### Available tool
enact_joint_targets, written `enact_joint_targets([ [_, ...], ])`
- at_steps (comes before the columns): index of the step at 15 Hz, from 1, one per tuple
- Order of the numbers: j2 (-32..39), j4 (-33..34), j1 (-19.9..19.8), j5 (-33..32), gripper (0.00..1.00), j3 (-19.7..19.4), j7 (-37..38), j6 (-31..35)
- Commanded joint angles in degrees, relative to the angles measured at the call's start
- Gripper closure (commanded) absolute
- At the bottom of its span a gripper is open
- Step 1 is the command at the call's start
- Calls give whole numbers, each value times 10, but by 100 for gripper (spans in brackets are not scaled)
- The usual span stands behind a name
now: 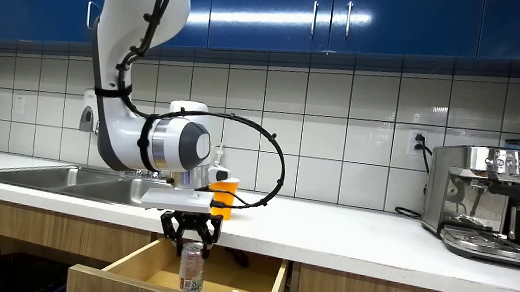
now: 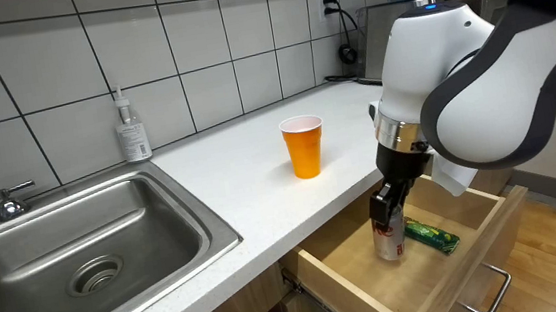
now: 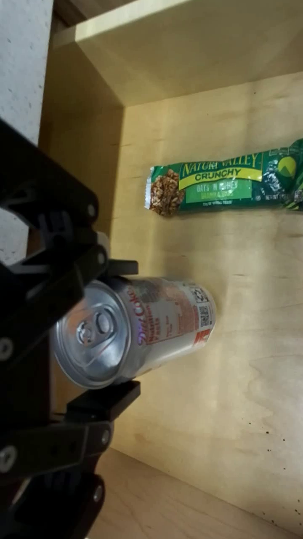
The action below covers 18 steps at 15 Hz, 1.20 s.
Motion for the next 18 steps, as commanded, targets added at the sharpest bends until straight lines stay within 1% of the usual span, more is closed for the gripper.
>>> enact_joint_targets([
  [1, 21, 20, 2, 8, 62, -1, -2, 19],
  [10, 60, 43, 5, 14, 62, 4, -6, 44],
  [15, 73, 55, 1, 18, 62, 13, -12, 43],
  [18, 80, 63, 4, 17, 62, 12, -11, 43],
])
